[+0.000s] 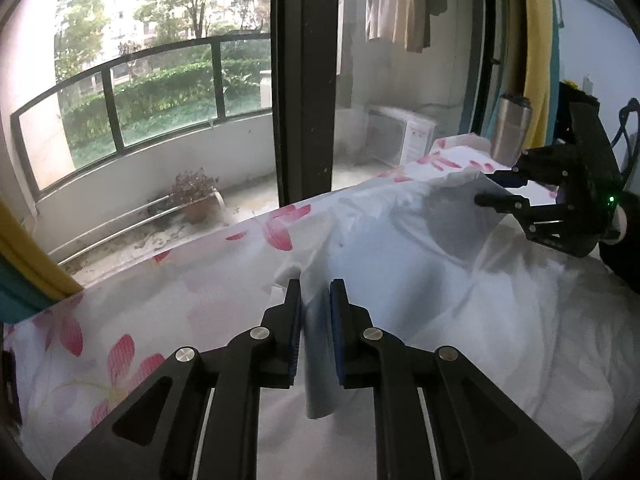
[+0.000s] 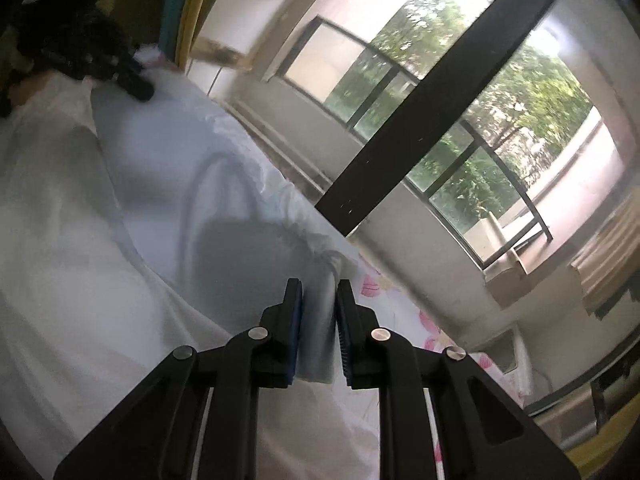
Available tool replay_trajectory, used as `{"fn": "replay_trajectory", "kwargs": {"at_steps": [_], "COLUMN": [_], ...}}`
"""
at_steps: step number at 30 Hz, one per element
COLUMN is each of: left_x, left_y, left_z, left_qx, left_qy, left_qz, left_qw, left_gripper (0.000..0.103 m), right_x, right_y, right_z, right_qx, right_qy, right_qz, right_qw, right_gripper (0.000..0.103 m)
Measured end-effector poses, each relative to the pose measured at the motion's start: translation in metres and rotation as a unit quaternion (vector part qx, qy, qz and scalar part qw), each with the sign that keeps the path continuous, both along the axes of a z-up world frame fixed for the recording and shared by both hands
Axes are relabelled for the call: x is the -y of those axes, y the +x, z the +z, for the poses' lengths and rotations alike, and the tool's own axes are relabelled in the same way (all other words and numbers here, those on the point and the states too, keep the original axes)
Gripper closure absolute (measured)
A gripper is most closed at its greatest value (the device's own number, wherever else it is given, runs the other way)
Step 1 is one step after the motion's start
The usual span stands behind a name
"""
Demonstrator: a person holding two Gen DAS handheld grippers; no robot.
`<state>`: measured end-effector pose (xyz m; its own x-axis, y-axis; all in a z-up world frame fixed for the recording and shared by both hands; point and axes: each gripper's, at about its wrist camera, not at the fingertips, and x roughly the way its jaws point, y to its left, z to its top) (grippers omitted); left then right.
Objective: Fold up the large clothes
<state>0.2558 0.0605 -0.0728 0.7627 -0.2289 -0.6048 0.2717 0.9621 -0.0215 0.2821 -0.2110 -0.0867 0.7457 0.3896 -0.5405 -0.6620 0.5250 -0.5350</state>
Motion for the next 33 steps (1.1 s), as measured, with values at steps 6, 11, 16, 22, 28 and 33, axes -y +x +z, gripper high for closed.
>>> {"fn": "replay_trajectory", "kwargs": {"at_steps": [6,11,16,22,28,33], "left_x": [0.006,0.007,0.01,0.015,0.01,0.006], "left_y": [-0.023,-0.041,-0.063,-0.094,-0.12,-0.142], "left_z": [0.007,0.011,0.006,0.0,-0.011,-0.005], "left_qx": [0.002,-0.003,-0.013,-0.027,-0.049,-0.053], "left_qy": [-0.011,-0.024,-0.029,-0.031,-0.021,-0.026], "left_qz": [-0.007,-0.012,-0.017,-0.016,-0.017,-0.012], "left_qw": [0.9999,0.9996,0.9993,0.999,0.9984,0.9982], "left_gripper": [0.09,0.086,0.082,0.079,0.073,0.071], "right_x": [0.017,0.032,0.036,0.053,0.072,0.081], "right_y": [-0.011,-0.017,-0.041,-0.064,-0.082,-0.101], "right_z": [0.009,0.008,-0.004,-0.008,-0.009,0.006], "right_qx": [-0.077,-0.16,-0.192,-0.203,-0.22,-0.232], "right_qy": [0.056,0.115,0.113,0.113,0.108,0.118], "right_qz": [-0.004,-0.008,-0.01,-0.018,-0.031,-0.027], "right_qw": [0.995,0.98,0.975,0.973,0.969,0.965], "right_gripper": [0.085,0.085,0.085,0.085,0.085,0.085]}}
